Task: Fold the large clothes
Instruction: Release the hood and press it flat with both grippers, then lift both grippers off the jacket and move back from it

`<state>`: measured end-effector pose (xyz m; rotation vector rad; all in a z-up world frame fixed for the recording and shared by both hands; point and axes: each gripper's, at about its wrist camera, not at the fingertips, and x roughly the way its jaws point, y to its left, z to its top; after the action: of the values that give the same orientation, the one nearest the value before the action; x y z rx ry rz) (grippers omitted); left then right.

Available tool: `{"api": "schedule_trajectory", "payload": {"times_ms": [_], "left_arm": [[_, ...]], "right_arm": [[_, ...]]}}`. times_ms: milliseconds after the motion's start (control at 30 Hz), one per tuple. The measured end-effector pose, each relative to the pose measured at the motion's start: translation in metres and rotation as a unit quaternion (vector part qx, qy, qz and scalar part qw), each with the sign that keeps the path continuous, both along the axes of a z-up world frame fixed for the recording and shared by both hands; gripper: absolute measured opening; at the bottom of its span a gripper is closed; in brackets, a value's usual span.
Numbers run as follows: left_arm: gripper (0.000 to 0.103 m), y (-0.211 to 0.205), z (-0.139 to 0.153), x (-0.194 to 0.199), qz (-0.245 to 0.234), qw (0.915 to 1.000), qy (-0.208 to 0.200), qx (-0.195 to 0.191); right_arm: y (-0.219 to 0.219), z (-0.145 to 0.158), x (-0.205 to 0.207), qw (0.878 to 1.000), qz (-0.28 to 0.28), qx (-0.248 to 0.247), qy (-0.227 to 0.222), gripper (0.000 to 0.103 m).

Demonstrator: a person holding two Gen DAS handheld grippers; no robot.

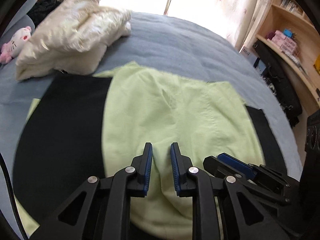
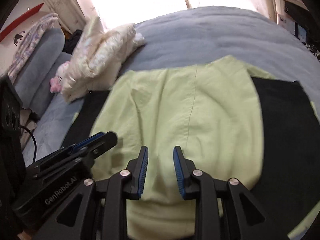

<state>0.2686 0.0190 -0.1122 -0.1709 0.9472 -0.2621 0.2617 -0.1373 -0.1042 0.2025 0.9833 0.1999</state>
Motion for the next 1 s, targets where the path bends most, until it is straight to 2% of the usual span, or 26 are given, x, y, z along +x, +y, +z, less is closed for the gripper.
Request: {"api": "schedule_trajectory", "payload": {"times_ms": [100, 133, 167, 233, 267, 367, 600, 800, 1000], "left_arm": [[0.016, 0.005, -0.022, 0.013, 0.016, 0.9997, 0.017, 0.01], [0.015, 0.009, -0.024, 0.013, 0.019, 0.9997, 0.015, 0.005], [0.015, 0.013, -0.024, 0.014, 0.022, 0.9997, 0.012, 0.003], [0.015, 0.022, -0.023, 0.013, 0.023, 0.9997, 0.009, 0.001], [0.012, 0.026, -0.024, 0.013, 0.024, 0.9997, 0.007, 0.001], [0.009, 0.032, -0.026, 0.013, 0.03, 0.9995, 0.008, -0.005], [0.009, 0.029, -0.021, 0.011, 0.04, 0.9991, 0.01, 0.005], [0.009, 0.027, -0.003, -0.003, 0.048, 0.9988, 0.006, 0.011], [0.009, 0.03, 0.03, -0.037, 0.045, 0.9989, -0.015, -0.001]], "right_arm": [[-0.011, -0.021, 0.007, 1.0, -0.016, -0.018, 0.008, 0.022], [-0.019, -0.024, 0.006, 0.999, -0.028, -0.023, 0.005, 0.018], [-0.031, -0.025, 0.004, 0.998, -0.046, -0.034, -0.003, 0.006], [-0.054, -0.024, -0.002, 0.996, -0.08, -0.045, -0.015, 0.004], [-0.068, -0.023, -0.007, 0.994, -0.1, -0.048, -0.022, 0.0], [-0.091, -0.025, -0.013, 0.994, -0.111, -0.009, -0.018, 0.0], [-0.088, -0.019, -0.02, 0.991, -0.131, -0.006, -0.012, 0.003], [-0.086, -0.008, -0.029, 0.99, -0.138, -0.002, -0.011, 0.003], [-0.079, 0.026, -0.054, 0.99, -0.138, 0.006, -0.032, 0.003]]}}
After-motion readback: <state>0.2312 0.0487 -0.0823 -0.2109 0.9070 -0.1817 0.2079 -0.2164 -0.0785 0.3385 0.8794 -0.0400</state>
